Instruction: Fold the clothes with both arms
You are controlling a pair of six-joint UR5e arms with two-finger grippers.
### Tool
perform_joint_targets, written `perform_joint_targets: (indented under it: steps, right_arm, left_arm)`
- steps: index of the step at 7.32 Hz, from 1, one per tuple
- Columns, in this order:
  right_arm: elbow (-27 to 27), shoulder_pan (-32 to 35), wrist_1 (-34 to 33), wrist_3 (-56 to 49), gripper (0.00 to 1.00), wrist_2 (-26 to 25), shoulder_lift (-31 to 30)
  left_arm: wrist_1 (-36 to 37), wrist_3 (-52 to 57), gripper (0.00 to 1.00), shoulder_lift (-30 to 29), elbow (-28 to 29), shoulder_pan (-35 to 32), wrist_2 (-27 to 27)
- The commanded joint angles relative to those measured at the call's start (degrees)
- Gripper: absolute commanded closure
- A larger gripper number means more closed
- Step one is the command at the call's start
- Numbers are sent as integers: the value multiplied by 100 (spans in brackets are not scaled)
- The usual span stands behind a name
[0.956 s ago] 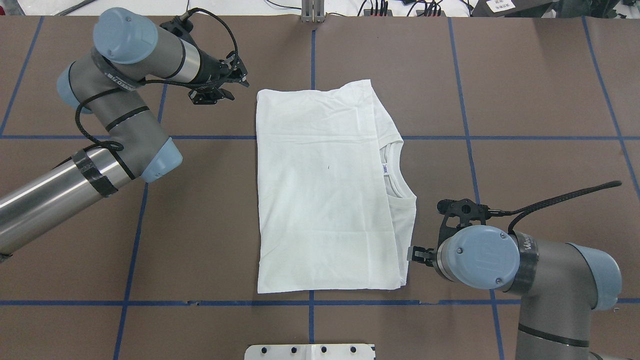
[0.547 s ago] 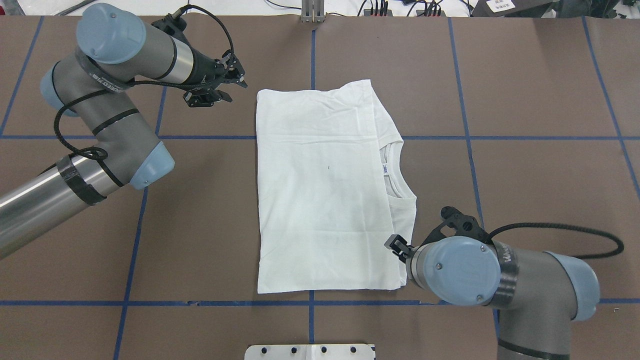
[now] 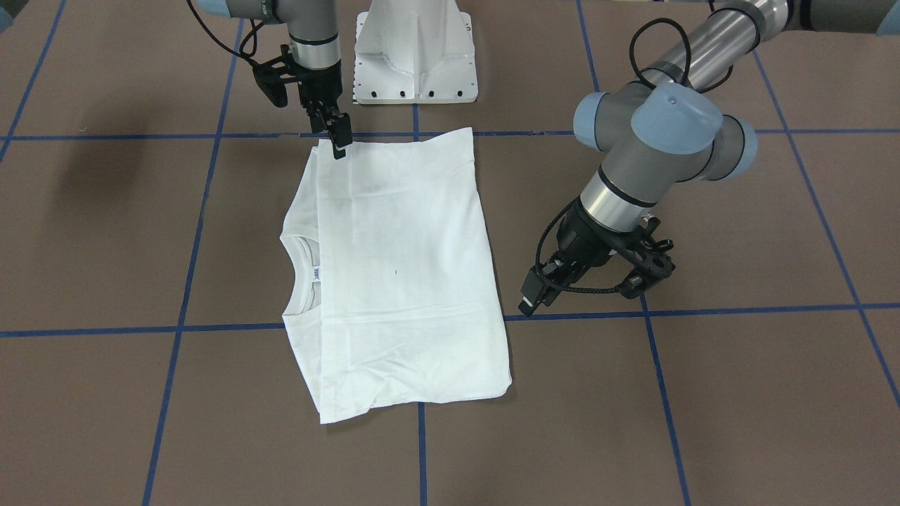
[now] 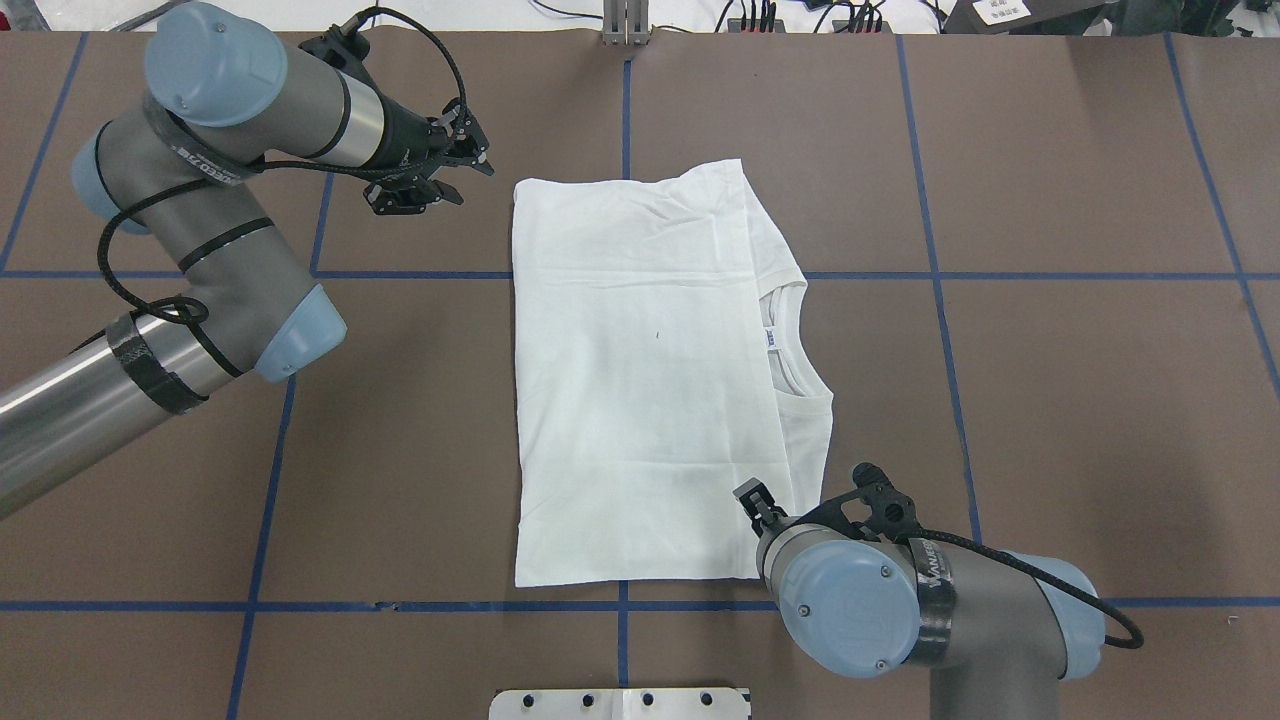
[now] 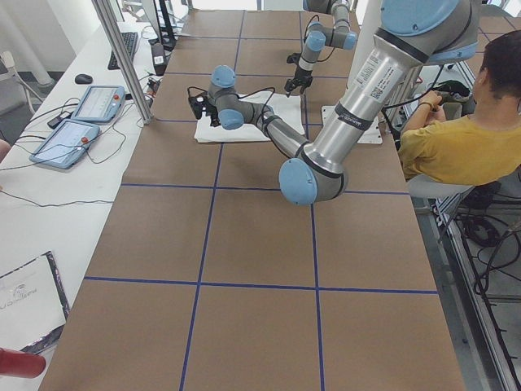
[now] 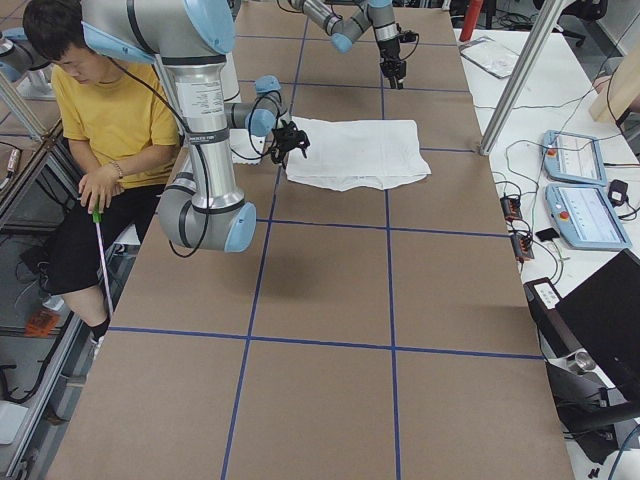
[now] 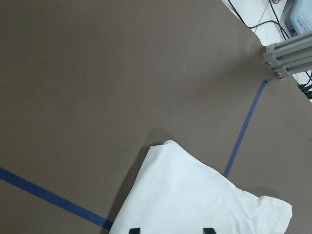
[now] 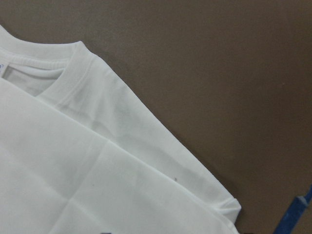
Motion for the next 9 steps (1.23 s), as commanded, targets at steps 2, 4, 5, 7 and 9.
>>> perform_joint_targets:
  steps: [2,4,5,7,9]
  right_arm:
    - [-129,59,41,-14,11,-1,-68]
    - [-225,-11,32,-23,15,34,-68]
    - [-226,-46,32,-23,17,51,-68]
    - [-208,-56,32,-14,24,51,-85]
    - [-200,-56,32,-14,42,43,-129]
  left_arm:
    - [17,0,47,2,-31,-3,0]
    - [78,0,47,2,-66,-3,-8]
    - [78,0,47,2,-67,-3,-8]
    - [87,0,47,2,-84,-3,-8]
    - [165,0,47,2,-136,6,-8]
